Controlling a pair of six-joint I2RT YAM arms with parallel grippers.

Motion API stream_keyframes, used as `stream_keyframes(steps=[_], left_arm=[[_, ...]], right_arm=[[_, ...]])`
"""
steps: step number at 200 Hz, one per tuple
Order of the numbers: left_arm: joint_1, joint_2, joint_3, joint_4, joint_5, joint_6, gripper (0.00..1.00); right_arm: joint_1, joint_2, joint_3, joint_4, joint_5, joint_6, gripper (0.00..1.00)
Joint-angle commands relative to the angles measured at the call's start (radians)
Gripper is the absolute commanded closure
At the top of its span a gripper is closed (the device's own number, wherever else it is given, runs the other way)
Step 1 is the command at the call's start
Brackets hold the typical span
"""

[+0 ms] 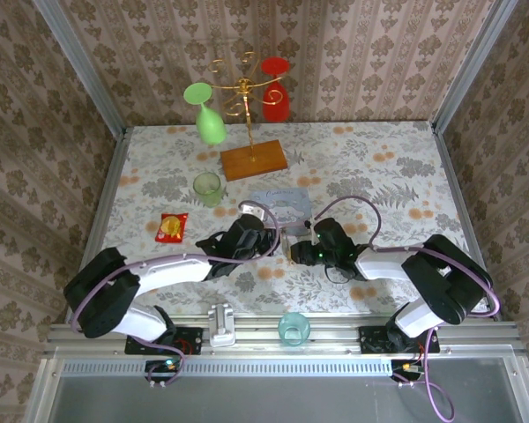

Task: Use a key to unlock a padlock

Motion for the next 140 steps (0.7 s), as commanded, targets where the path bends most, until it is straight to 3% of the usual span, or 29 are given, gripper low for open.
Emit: stream_keyframes(steps=[1,78,140], left_arm=[[0.016,-0.044,-0.027,-0.038,-0.029,0.026,0.7],[0.077,-0.15,-0.071,-0.086,-0.033,0.054,0.69],[0.118,-0.185,-0.098,-0.082,-0.007,0.054,0.68]], right_arm=[[0.039,0.018,0.055,-0.088,0.06,-0.021,0.55],[0.151,0.055,0.193,-0.368,0.289,-0.017,0.53],[0.18,0.11,0.202,-0.362,0.317,0.043,0.59]])
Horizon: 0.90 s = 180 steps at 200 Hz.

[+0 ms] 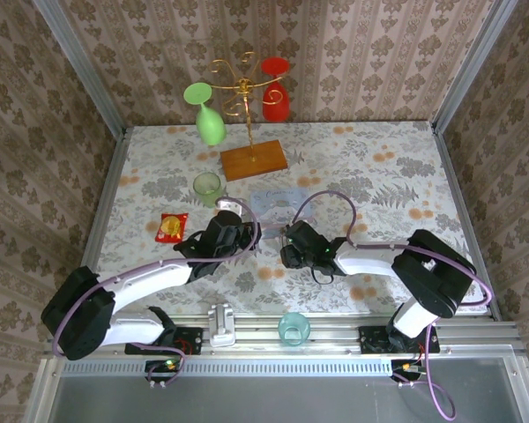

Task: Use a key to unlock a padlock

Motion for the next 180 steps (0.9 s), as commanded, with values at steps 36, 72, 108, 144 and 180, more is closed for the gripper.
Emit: stream_keyframes(steps=[36,72,108,144,180], left_arm=[[0.009,-0.028,-0.039,-0.008,0.016,0.014,0.68],[0.012,-0.019,-0.03,-0.001,0.017,0.019,0.68],[0.016,0.017,0.047,-0.048,0.003,0.106,0.68],[0.021,0.109,0.208,-0.133,0.001,0.256,0.65],[0.045,0.228,0.299,-0.132,0.059,0.334,0.65]], right_arm=[[0.004,0.004,-0.071,0.057,-0.005,0.065,0.63],[-0.002,-0.004,-0.087,0.07,-0.007,0.07,0.67],[-0.019,-0.046,-0.137,0.129,-0.013,0.119,0.7],[-0.033,-0.053,-0.141,0.099,0.008,0.169,0.73],[-0.057,-0.082,-0.193,0.185,-0.042,0.182,0.74]])
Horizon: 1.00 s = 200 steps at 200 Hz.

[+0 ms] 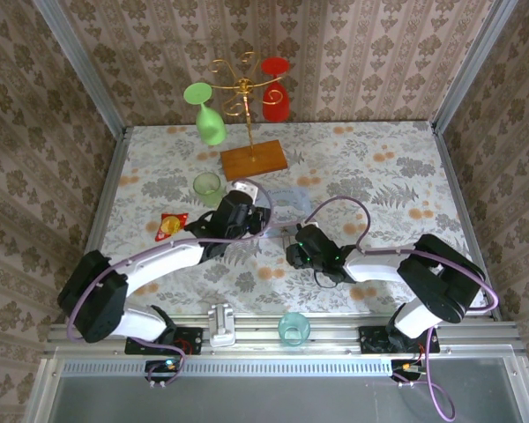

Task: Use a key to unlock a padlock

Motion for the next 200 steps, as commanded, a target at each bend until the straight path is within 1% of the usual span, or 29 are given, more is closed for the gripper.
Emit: stream_keyframes(steps=[1,40,70,83,108,127,147,200], left_arm=[[0.019,0.063,0.05,-0.036,0.043,0.105,0.65],[0.018,0.187,0.164,-0.098,-0.003,0.208,0.64],[0.018,0.258,0.201,-0.099,0.021,0.229,0.64],[0.01,0.277,0.211,-0.115,-0.002,0.245,0.64],[0.006,0.288,0.18,-0.112,-0.031,0.259,0.65],[0.005,0.289,0.146,-0.09,-0.032,0.262,0.66],[0.005,0.29,0.109,-0.066,-0.032,0.269,0.68],[0.006,0.298,0.038,-0.007,-0.032,0.285,0.69]], right_arm=[[-0.018,-0.021,-0.046,-0.034,-0.005,0.039,0.74],[-0.022,-0.05,-0.051,-0.038,-0.009,0.053,0.74],[-0.03,-0.026,-0.039,-0.023,-0.034,0.114,0.75],[-0.035,-0.027,-0.043,-0.013,-0.033,0.144,0.75],[-0.04,-0.034,-0.049,0.025,-0.028,0.212,0.75],[-0.039,-0.015,-0.045,0.07,-0.036,0.255,0.75],[-0.038,0.003,-0.045,0.1,-0.014,0.282,0.75],[-0.037,0.053,-0.025,0.167,0.017,0.357,0.77]])
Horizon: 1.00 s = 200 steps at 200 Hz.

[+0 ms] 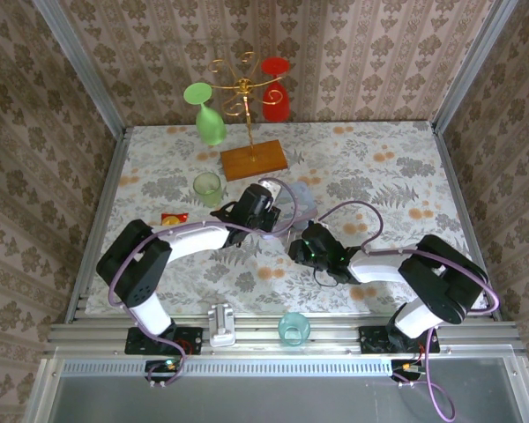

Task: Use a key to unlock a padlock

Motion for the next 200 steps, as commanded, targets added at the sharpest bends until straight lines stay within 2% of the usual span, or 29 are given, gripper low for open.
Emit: stream_keyframes(steps=[1,55,129,143,200], left_arm=[[-0.001,0.025,-0.066,-0.075,-0.001,0.029,0.69],[-0.009,0.031,-0.129,-0.003,-0.004,0.056,0.72],[-0.05,0.079,-0.208,0.058,-0.03,0.106,0.74],[-0.053,0.091,-0.229,0.07,-0.017,0.102,0.77],[-0.066,0.089,-0.295,0.102,-0.035,0.111,0.76]], right_arm=[[-0.004,0.054,0.01,0.076,0.047,0.078,0.77],[0.0,0.016,-0.009,0.102,0.147,0.113,0.78],[0.009,0.07,0.005,0.19,0.166,0.15,0.79],[0.012,0.063,0.006,0.185,0.18,0.147,0.79],[0.011,0.023,-0.029,0.227,0.268,0.152,0.8]])
